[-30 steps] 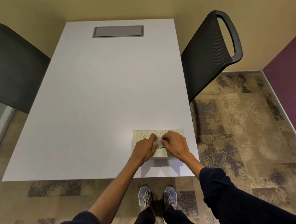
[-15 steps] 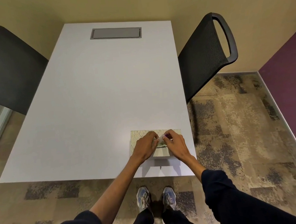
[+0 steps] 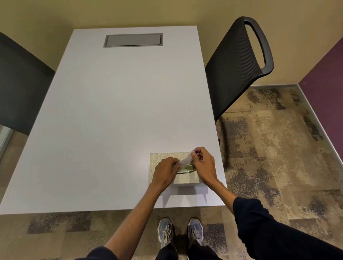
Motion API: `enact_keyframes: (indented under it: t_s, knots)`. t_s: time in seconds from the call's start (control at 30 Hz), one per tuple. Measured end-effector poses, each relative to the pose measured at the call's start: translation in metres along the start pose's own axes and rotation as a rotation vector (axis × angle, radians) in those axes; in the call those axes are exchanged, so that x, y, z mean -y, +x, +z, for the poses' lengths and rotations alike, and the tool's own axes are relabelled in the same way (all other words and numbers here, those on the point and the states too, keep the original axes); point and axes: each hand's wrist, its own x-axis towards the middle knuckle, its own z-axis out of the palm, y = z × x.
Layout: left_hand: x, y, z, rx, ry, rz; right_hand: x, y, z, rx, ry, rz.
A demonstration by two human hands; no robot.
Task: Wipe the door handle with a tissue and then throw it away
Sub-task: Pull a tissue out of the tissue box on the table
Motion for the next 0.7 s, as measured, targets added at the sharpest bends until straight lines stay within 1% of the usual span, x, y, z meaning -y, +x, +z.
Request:
enact_keyframes:
  t_s: [0.1,0.23,0.43,0.53,0.6,0.7]
  knots:
    - [0.001,0.001,-0.002,-0.005,-0.022,-0.008,-0.001,0.002,0.001,-0.086,0.052,0.039]
    - [0.004,0.000,-0.004,-0.004,-0.024,-0.025,-0.005,0.005,0.000,-0.120,0.062,0.033]
    - [-0.004,0.001,-0.012,-0.135,-0.009,0.015,-0.002,0.013,-0.001,-0.153,0.112,0.044]
    - [-0.007,0.001,-0.017,-0.181,-0.003,0.000,0.003,0.016,-0.003,-0.157,0.145,0.068]
    - [-0.008,0.003,-0.021,-0.206,-0.047,-0.032,0.006,0.018,-0.006,-0.156,0.179,0.080]
    - [-0.012,0.009,-0.027,-0.178,-0.194,-0.059,0.007,0.021,-0.010,-0.147,0.222,0.092]
